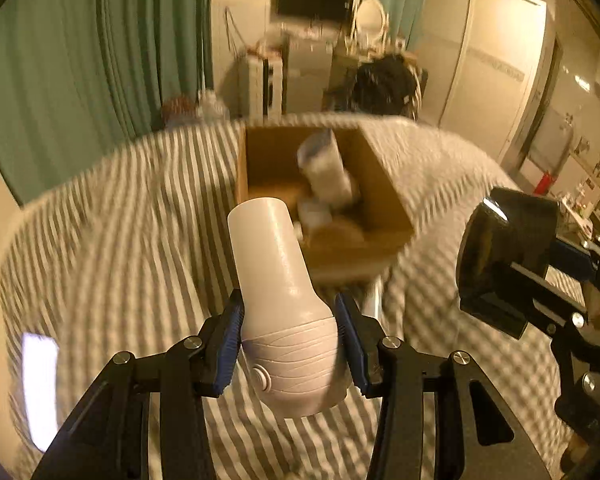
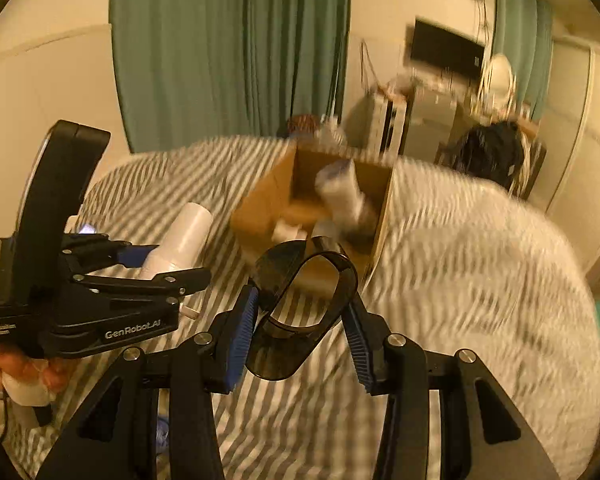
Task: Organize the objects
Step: 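Carry the bottle with the left gripper while the right carries the sunglasses, releasing both into the box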
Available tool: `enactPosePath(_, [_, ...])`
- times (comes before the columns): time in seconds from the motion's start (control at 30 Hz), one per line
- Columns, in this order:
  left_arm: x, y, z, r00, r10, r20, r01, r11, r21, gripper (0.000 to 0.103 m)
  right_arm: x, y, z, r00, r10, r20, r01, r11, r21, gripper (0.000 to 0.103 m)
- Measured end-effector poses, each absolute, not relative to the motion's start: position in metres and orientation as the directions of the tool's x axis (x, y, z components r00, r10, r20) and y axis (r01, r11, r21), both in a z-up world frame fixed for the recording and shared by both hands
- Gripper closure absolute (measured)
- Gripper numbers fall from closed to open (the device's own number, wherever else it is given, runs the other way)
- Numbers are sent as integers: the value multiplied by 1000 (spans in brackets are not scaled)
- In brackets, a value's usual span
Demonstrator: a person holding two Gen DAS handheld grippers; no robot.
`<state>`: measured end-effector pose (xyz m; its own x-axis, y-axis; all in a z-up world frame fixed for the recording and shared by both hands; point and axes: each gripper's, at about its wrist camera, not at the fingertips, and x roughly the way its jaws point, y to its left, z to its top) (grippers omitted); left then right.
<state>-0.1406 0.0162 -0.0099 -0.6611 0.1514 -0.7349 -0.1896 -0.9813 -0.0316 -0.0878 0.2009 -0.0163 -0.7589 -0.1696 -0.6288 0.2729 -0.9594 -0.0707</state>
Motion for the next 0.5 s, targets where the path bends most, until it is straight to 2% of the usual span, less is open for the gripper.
enactPosePath(0.23, [-204,31,27,-730,140,-669,-192,-981,5,57,-156,199,32,-809,-179,-560,272,-958,-86,60])
enactPosePath(0.5, [-285,47,-8,-702,114,-703,-196,-980,37,57,-248,207,13,-778,-176,-603,260,-964,-53,61])
